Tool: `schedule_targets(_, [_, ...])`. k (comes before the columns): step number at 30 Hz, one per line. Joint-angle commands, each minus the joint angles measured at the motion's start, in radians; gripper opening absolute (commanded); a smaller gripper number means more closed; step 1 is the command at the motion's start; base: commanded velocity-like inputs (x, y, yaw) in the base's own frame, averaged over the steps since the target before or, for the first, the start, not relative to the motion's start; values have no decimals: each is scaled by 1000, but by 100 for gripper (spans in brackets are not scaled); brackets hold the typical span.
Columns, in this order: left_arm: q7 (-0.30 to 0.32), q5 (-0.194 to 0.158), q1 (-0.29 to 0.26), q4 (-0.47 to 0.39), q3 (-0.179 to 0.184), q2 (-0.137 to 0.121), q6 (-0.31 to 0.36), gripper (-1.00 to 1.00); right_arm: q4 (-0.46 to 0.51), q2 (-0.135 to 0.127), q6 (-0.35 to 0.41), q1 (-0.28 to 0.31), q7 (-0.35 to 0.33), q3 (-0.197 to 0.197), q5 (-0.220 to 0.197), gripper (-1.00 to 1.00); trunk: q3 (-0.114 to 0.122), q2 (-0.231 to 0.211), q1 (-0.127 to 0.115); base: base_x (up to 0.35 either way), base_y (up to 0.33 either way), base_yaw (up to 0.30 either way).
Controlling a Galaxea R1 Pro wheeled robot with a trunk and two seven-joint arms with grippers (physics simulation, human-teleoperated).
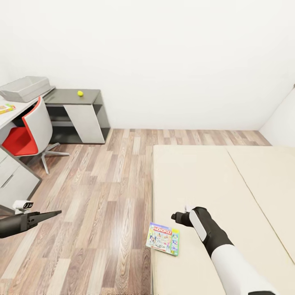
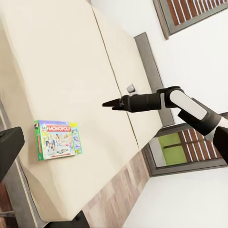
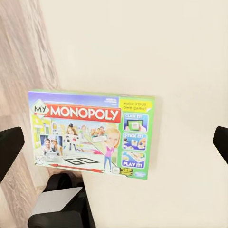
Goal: Put all the toys in the child's room - the three board games (two on the bed and one on the table), the two jigsaw puzzles on the table, and the tennis ball on the table - inside the toy box on the table in the child's room.
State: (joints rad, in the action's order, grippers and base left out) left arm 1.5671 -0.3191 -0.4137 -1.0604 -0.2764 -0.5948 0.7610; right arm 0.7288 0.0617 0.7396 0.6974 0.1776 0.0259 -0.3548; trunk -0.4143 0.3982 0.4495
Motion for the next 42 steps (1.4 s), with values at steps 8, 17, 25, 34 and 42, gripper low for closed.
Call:
schedule_targets(8, [4,0,-1,0,0,0,11,100,-1,0,2,1,10,17,-10,100,-15,2,0,0,0,0])
schedule_targets(17, [4,0,-1,0,0,0,11,100,-2,0,0,1,10,21,-10,100,-30,2,0,0,0,0])
schedule_targets(25, [4,0,-1,0,0,0,11,100,-2,0,0,2,10,22,-10,100,-43,2,0,0,0,0])
schedule_targets(34, [4,0,-1,0,0,0,11,100,-2,0,2,3,10,22,-10,100,-57,2,0,0,0,0])
schedule_targets(42, [4,0,-1,0,0,0,11,100,-2,2,2,5,9,22,-9,100,-71,2,0,0,0,0])
